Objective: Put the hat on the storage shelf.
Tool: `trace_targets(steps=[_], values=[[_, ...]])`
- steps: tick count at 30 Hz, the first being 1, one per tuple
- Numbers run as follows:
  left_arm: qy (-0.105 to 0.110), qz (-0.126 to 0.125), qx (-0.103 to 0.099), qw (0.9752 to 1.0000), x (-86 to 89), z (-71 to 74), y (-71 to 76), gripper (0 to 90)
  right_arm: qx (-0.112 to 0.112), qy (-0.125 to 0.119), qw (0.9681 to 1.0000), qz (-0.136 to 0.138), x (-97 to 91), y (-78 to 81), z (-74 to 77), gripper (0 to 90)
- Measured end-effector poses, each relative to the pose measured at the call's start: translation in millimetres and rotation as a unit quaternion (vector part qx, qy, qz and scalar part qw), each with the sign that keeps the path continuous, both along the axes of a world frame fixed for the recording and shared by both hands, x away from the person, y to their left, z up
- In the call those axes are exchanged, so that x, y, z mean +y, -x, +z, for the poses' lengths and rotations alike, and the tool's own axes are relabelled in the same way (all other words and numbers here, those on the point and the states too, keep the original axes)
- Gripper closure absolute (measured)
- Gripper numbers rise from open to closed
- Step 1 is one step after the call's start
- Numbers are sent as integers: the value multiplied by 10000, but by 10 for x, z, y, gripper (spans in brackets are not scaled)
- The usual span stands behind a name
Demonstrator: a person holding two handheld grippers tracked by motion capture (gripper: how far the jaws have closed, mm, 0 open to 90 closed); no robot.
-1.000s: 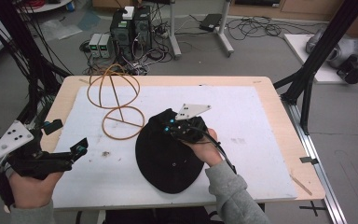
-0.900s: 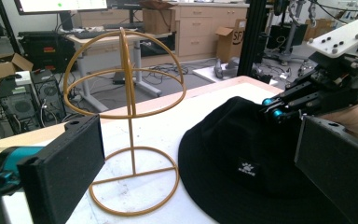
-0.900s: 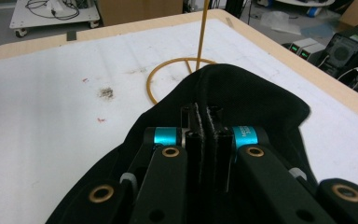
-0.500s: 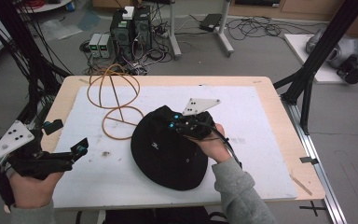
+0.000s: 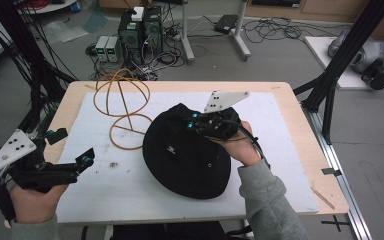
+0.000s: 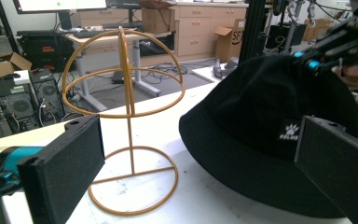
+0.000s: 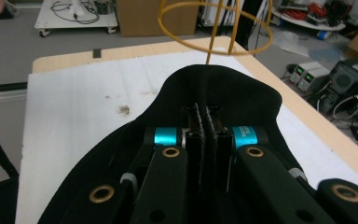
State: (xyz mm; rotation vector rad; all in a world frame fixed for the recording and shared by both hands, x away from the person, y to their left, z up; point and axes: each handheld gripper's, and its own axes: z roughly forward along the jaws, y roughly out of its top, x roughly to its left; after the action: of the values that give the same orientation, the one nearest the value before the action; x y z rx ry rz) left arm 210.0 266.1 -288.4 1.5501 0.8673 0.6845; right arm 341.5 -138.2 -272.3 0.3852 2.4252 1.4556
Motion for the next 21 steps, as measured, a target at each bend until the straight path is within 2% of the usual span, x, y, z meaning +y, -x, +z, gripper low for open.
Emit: trace_targets(steps=[4, 6, 8, 21], values=[[-6, 0, 13, 10000, 4, -1, -1, 18, -32, -99, 9999, 76, -46, -22, 126, 881], [105, -85, 16, 9999, 1, 13, 9, 17, 0, -144, 9999, 95, -66, -32, 182, 881], [63, -86, -21, 9999, -14, 30, 24, 17, 23, -182, 9998, 109, -83, -35, 239, 881], [95, -85, -33, 9999, 7, 38, 35, 17, -135, -116, 9993, 339, -156, -71, 577, 881]])
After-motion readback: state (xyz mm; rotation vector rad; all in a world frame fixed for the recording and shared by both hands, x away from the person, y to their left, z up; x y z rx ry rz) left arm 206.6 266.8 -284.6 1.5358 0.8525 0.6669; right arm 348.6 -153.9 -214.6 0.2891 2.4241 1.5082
